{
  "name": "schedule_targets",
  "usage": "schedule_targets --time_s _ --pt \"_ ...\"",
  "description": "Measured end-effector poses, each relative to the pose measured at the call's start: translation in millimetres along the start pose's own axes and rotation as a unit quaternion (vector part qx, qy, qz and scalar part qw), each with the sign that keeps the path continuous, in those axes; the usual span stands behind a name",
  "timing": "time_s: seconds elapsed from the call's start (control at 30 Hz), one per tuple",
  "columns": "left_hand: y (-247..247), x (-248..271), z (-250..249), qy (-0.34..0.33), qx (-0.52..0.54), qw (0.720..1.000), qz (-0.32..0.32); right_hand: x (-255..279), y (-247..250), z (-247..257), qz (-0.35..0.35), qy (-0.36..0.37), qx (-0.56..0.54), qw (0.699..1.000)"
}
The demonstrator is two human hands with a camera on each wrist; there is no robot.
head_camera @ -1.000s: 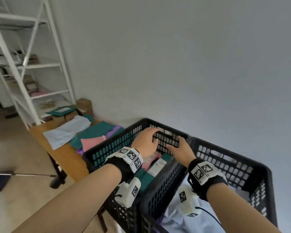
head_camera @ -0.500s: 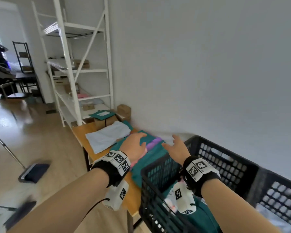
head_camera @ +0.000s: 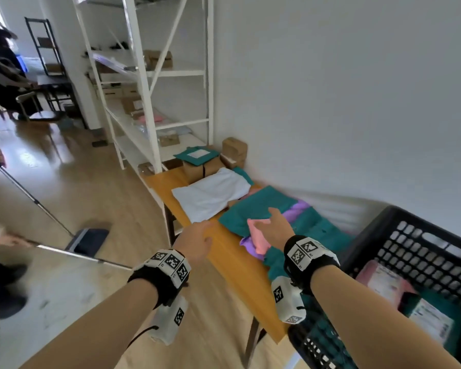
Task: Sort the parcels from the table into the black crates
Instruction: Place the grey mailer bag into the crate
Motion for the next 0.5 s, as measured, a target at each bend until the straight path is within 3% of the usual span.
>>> schedule_targets --time_s 0.23,0.5 --pt "-8 -41 58 0.04 -0.023 0.999 0.015 -59 -66 -6 0.062 -0.018 0.01 0.998" --pt "-8 -136 95 0.091 -0.04 0.994 0.038 -155 -129 -27 0.112 -0.031 -0.012 0.993"
Point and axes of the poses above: each hand's wrist, its own x-axis away from the middle knuckle, its own y-axis out of the back of the hand, z = x × y, the point moved 3 cm from there along -x, towards the middle knuckle, and after that the axes turned 11 degrees about y, right-handed, at the moved point
